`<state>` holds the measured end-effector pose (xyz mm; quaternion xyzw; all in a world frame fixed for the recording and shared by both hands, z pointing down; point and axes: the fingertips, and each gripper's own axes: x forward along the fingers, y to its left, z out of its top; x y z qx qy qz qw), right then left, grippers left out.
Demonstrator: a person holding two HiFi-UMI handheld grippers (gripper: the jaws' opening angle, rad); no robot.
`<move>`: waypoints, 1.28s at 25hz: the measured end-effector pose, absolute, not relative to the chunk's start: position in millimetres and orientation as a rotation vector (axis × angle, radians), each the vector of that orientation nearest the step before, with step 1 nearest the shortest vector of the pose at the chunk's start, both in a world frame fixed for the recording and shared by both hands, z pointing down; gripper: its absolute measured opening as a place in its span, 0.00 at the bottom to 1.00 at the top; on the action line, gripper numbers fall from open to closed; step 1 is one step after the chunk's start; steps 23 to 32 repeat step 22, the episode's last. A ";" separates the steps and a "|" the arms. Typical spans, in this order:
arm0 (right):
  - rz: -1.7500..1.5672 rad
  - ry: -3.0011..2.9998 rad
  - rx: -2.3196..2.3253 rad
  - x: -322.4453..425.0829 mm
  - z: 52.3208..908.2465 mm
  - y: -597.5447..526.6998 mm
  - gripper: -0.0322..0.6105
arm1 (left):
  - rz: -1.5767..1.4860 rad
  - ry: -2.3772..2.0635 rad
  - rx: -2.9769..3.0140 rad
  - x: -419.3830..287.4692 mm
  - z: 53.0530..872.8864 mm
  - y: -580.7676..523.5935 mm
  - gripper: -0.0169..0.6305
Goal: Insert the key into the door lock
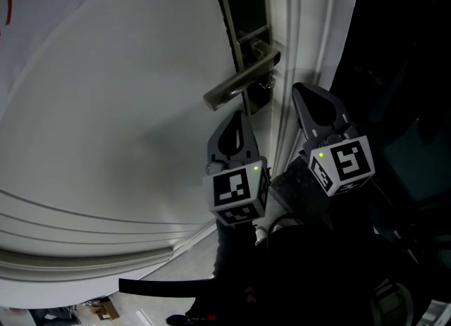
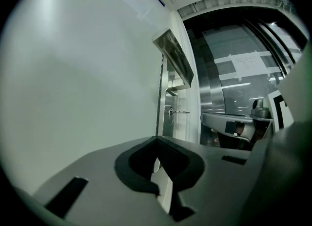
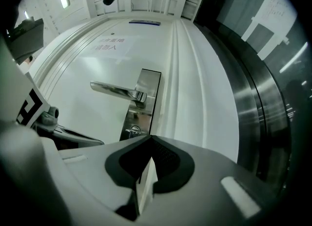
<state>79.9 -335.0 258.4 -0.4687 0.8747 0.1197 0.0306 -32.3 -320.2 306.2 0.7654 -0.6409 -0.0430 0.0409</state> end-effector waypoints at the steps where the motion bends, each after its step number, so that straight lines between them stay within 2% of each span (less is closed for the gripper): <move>1: 0.366 2.696 -1.445 80.1 258.6 -335.4 0.05 | -0.134 -1.965 2.345 -32.3 305.9 -320.6 0.03; 32: 0.365 2.709 -1.431 76.3 259.8 -334.9 0.05 | -0.143 -1.962 2.362 -34.0 303.4 -321.4 0.03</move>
